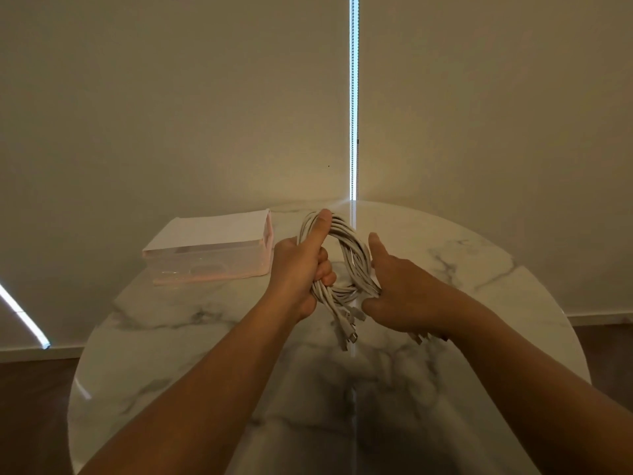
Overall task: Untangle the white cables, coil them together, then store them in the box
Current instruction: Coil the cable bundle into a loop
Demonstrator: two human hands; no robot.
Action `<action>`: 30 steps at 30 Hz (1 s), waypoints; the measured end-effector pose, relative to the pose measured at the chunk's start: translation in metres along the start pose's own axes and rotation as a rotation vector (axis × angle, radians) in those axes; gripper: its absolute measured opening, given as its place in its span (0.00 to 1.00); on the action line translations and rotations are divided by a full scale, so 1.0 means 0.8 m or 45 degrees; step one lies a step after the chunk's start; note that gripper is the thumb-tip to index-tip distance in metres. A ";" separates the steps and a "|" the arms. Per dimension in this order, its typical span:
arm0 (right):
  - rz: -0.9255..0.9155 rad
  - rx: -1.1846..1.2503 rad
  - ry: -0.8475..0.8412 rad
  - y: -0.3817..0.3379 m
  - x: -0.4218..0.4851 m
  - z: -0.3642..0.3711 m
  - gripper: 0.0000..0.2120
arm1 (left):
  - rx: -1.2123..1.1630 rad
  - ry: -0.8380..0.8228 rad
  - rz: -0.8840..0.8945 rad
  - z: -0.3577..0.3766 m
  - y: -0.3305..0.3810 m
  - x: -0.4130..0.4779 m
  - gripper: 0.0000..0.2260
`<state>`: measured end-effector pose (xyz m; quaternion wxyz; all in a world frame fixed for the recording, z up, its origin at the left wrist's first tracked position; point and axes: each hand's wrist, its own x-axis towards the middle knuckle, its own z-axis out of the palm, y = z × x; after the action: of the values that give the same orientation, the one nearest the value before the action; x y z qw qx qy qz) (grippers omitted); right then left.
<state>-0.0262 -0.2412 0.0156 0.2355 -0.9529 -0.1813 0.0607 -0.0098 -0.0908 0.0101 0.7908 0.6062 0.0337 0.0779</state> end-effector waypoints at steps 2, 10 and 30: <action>-0.007 0.075 -0.060 -0.001 0.000 -0.006 0.49 | 0.047 0.016 0.045 0.002 -0.001 -0.002 0.20; 0.154 0.369 0.040 0.000 0.023 -0.010 0.30 | 0.122 0.048 0.193 0.008 0.001 -0.005 0.21; -0.271 1.016 0.370 0.013 -0.003 0.014 0.06 | -0.764 -0.208 -0.304 -0.015 0.000 -0.004 0.24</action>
<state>-0.0276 -0.2459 0.0005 0.6131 -0.7621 -0.2057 -0.0334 -0.0144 -0.0800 0.0065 0.9377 0.3422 0.0164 -0.0577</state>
